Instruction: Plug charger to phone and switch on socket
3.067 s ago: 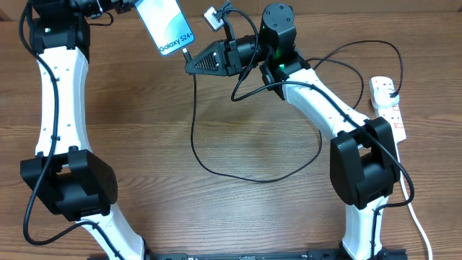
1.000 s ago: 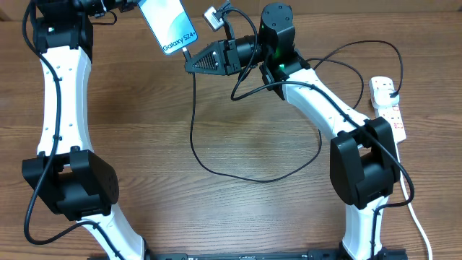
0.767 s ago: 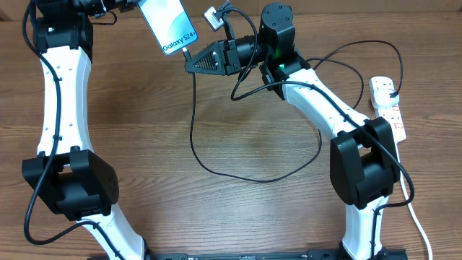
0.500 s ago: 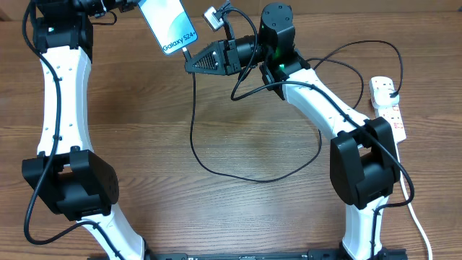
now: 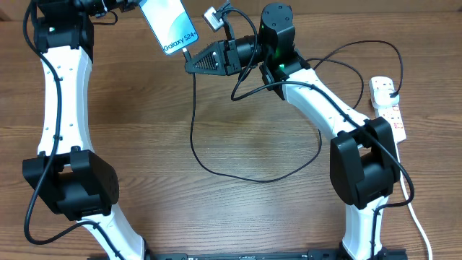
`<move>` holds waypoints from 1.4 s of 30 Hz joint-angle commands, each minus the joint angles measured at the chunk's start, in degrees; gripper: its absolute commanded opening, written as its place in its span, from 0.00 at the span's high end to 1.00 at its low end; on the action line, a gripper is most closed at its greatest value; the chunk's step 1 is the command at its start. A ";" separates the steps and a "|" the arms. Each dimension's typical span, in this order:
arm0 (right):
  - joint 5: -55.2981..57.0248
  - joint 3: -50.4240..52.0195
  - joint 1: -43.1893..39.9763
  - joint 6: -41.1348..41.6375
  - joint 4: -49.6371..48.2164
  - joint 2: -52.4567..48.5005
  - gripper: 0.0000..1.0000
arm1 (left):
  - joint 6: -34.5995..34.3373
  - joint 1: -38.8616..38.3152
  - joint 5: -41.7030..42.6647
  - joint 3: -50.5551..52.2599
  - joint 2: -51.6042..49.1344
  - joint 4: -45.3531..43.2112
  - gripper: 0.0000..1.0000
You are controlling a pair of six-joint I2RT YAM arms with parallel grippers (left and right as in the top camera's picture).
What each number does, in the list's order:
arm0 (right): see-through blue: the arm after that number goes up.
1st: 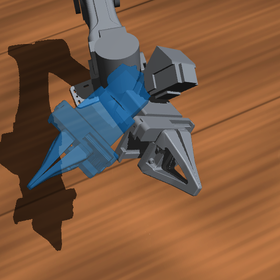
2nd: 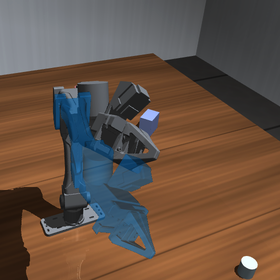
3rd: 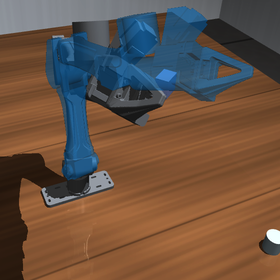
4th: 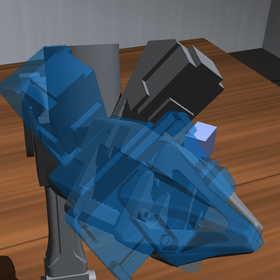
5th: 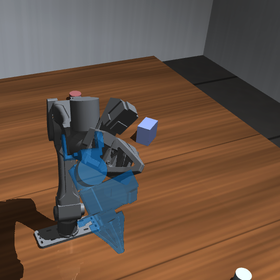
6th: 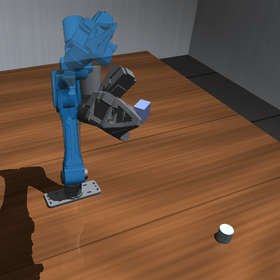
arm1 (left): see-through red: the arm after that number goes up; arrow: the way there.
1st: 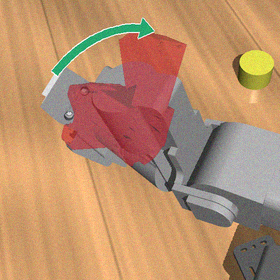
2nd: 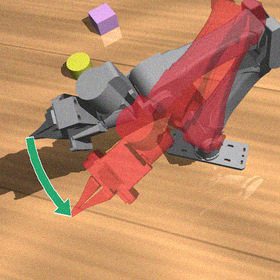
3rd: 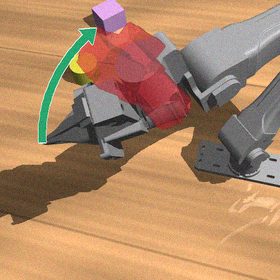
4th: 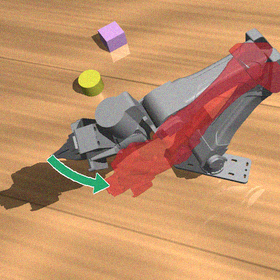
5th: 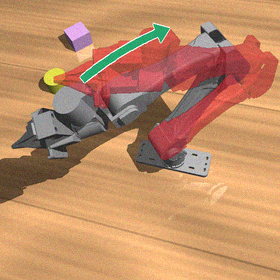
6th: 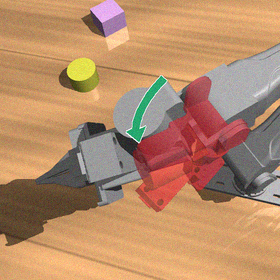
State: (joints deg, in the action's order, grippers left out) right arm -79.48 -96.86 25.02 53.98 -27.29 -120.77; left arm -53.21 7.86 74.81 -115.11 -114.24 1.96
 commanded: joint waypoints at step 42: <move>1.88 -1.03 0.15 -0.42 0.90 -0.11 0.96 | 3.34 -3.45 9.25 -0.85 1.05 0.66 0.96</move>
State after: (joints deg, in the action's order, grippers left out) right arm -81.62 -96.86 25.32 53.93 -26.28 -120.77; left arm -49.58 6.61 78.89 -115.11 -114.24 2.55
